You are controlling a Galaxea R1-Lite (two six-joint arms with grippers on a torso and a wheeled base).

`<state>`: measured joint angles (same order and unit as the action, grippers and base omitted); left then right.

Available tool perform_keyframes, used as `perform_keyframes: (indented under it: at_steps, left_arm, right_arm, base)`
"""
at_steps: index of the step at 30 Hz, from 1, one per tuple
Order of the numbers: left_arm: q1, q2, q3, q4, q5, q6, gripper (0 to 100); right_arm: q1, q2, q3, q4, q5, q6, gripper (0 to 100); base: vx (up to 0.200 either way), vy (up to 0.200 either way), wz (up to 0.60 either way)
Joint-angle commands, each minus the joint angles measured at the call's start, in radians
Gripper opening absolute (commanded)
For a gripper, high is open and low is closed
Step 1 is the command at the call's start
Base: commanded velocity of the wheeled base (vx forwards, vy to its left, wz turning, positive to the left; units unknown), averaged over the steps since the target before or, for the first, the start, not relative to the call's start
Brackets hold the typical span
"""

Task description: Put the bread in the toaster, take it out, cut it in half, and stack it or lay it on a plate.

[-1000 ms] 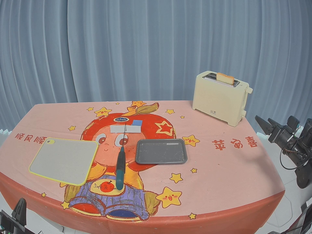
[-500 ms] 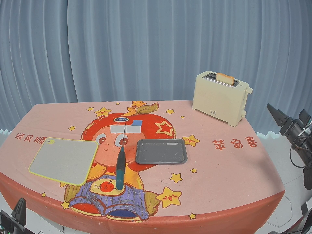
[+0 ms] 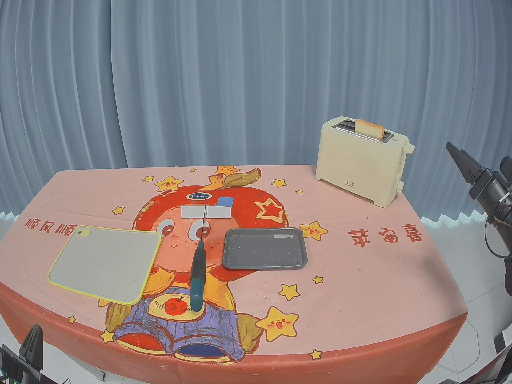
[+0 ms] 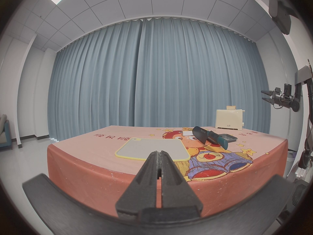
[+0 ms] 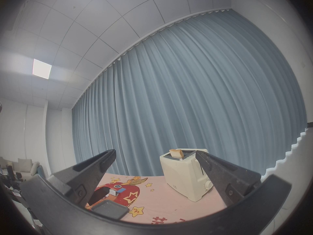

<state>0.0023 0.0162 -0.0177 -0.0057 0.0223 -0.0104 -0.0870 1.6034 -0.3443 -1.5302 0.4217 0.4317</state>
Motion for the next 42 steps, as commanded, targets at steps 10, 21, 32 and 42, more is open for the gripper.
perform_keyframes:
  at_steps: [10,21,32,42]
  left_arm:
    - [0.001,-0.005,0.018,0.000,0.001,0.000,0]
    - [0.001,-0.005,0.018,0.000,0.001,0.000,0]
    - [0.001,-0.005,0.018,0.000,0.001,0.000,0]
    - [0.001,-0.005,0.018,0.000,0.001,0.000,0]
  right_arm:
    - [0.049,-0.103,-0.210,0.453,0.000,-0.229,100]
    - [0.095,-0.169,-0.272,0.659,-0.034,-0.231,100]
    - [0.098,-0.137,-0.360,0.725,-0.057,-0.245,100]
    - [0.132,-0.051,-0.443,0.743,-0.057,-0.280,100]
  base:
    - [0.000,0.000,0.00]
    - [0.000,0.000,0.00]
    - [0.000,0.000,0.00]
    - [0.000,0.000,0.00]
